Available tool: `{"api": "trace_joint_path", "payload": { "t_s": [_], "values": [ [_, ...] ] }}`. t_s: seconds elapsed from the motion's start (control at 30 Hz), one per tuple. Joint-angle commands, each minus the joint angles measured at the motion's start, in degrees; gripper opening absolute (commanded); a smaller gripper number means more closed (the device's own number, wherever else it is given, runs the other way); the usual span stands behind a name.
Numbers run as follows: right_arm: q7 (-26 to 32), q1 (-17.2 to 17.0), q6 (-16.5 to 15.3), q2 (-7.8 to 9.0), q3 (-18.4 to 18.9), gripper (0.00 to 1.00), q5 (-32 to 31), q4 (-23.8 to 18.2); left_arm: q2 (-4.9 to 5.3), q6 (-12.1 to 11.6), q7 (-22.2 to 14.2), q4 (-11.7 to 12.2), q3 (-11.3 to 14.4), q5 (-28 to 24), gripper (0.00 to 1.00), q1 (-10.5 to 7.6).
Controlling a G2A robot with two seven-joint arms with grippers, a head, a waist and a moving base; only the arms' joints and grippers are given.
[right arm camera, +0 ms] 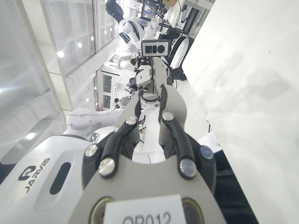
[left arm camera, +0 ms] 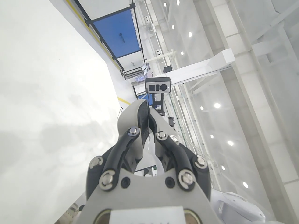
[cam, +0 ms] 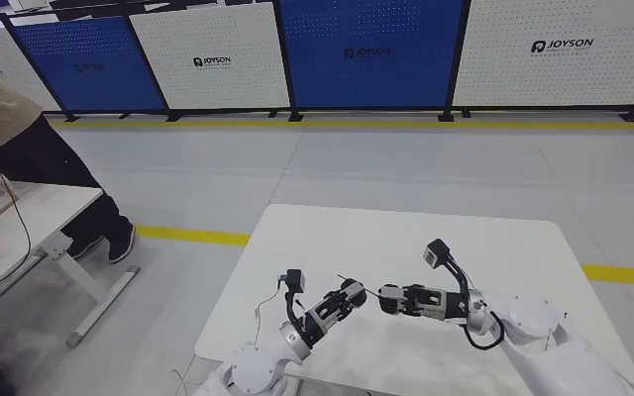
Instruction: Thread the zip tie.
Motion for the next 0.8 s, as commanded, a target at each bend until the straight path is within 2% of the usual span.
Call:
{"api": "trace_joint_path", "payload": {
  "t_s": [0.0, 0.07, 0.13, 0.17, 0.23, 0.3, 0.67, 0.77],
  "values": [
    [0.05, -1.03, -0.45, 0.31, 1.3, 1.0, 0.18, -0.37, -0.12, 0.07, 2.25, 0.07, 0.07, 1.1, 0.0, -0.06],
    [0.09, -2.36, -0.91, 0.71, 2.95, 1.0, 0.53, -0.85, -0.28, 0.12, 4.82, 0.21, 0.12, 2.51, 0.0, -0.33],
    [0.32, -3.76, -1.2, 1.11, 4.54, 1.0, 0.89, -1.5, -0.37, 0.91, 5.87, 0.38, 0.46, 3.68, 0.0, -0.44],
    [0.31, -4.39, -1.32, 1.26, 5.2, 1.0, 1.1, -1.8, -0.32, 2.05, 5.89, 0.55, 0.4, 5.01, 0.0, -0.5],
    [0.53, -5.6, -1.2, 1.56, 6.5, 1.0, 1.66, -2.34, -0.11, 6.66, 4.28, 0.3, 0.34, 7.2, 0.0, -0.45],
    [0.48, -5.89, -1.21, 1.61, 6.79, 1.0, 1.79, -2.48, -0.11, 8.74, 4.12, -0.43, -0.03, 5.6, 0.0, -0.24],
    [0.48, -5.89, -1.21, 1.61, 6.79, 1.0, 1.79, -2.48, -0.11, 8.74, 4.12, -0.43, -0.03, 5.6, 0.0, -0.24],
    [0.48, -5.89, -1.21, 1.61, 6.79, 1.0, 1.79, -2.48, -0.31, 8.35, 6.08, 0.01, 0.01, 5.29, 0.0, -0.67]
  ]
}}
